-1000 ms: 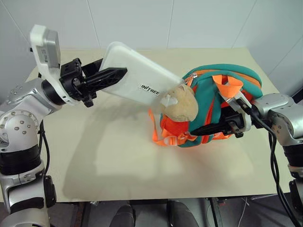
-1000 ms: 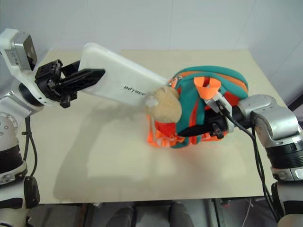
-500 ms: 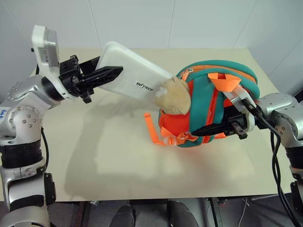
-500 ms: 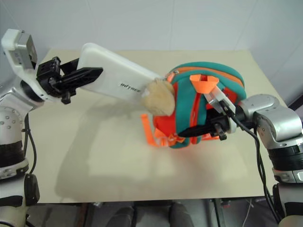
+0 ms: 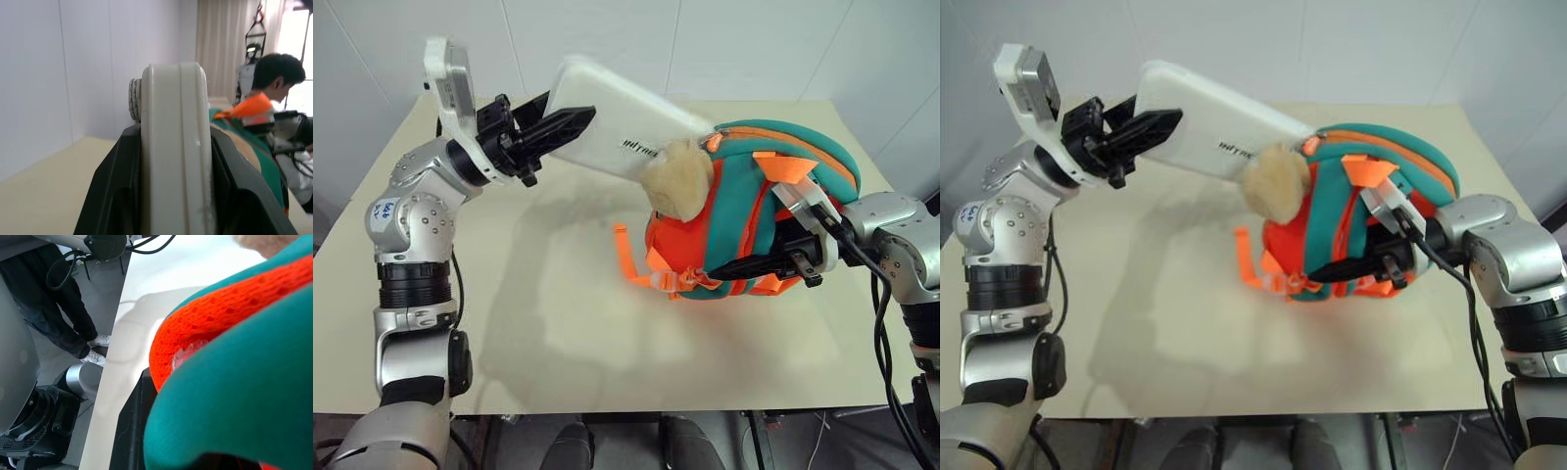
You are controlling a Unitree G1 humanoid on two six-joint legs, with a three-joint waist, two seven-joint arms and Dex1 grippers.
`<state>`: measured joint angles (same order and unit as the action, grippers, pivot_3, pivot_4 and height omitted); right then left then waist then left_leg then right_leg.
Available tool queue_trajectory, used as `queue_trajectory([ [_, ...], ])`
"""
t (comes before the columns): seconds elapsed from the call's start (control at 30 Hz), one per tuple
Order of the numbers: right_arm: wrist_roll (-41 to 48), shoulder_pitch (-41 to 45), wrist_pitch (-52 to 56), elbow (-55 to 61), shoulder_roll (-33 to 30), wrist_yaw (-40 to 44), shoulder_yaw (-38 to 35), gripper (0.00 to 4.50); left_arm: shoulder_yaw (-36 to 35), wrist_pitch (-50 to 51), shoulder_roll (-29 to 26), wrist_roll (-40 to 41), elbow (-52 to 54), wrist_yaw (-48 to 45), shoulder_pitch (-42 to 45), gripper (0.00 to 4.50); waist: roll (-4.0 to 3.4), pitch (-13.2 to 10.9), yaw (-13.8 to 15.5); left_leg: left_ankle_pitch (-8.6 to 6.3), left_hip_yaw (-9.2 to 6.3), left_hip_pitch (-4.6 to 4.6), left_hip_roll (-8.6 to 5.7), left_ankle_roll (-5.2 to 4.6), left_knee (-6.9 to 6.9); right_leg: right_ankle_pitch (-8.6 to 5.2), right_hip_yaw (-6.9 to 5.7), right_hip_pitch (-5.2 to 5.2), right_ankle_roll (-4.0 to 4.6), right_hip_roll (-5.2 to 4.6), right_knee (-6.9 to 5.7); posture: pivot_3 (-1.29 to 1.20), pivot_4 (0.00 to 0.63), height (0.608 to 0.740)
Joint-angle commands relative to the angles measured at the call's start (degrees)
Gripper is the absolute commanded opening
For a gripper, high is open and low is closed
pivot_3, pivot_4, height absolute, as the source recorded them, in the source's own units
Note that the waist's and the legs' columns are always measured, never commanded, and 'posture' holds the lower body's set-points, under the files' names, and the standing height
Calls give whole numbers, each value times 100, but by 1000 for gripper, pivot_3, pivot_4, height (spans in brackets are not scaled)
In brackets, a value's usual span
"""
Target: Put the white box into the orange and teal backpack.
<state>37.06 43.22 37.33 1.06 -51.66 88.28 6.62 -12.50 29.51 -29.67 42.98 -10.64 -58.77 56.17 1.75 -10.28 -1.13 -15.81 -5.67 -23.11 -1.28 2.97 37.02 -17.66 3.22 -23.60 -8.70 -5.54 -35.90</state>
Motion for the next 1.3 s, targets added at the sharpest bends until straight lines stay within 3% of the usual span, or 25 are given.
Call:
queue_trajectory([
  [0.03, 36, 45, -103, 81, 22, 251, -90, 655, 98, 34, 83, 106, 41, -251, 149, 1376, 0, 0, -13, -1, 1, 1, 0, -2, 0, 0, 1, 0, 0, 0, 0, 0, 150, 740],
  [0.33, 53, -12, -93, 147, 17, 226, -112, 655, 175, 226, 250, -95, -781, -498, 124, 1376, 0, 0, -11, -2, 0, 1, -1, -4, 4, 0, -1, 1, 0, 0, -1, 0, 150, 740],
  [0.7, 203, -130, 3, 330, -50, 340, -158, 655, 547, -871, 534, -1050, -1973, -663, 329, 1376, 0, 0, -2, -2, 1, 2, -2, -4, 7, 1, -2, 2, -3, 0, -2, 0, 150, 740],
  [1.1, 274, -284, -19, 547, -66, 323, -132, 655, 311, -1233, 1380, -1085, -3265, -831, 1162, 1376, 0, 0, 115, -4, 3, 2, -5, -7, 16, 6, -2, 6, -10, 0, -3, 0, 150, 740],
  [1.3, 311, -294, 0, 605, -26, 296, -139, 655, 516, -1274, 1792, -1480, -4106, -945, 1398, 1376, 0, 0, 117, -5, 5, 0, -9, -10, 14, 6, -3, 6, -11, -2, 1, 0, 150, 740],
])
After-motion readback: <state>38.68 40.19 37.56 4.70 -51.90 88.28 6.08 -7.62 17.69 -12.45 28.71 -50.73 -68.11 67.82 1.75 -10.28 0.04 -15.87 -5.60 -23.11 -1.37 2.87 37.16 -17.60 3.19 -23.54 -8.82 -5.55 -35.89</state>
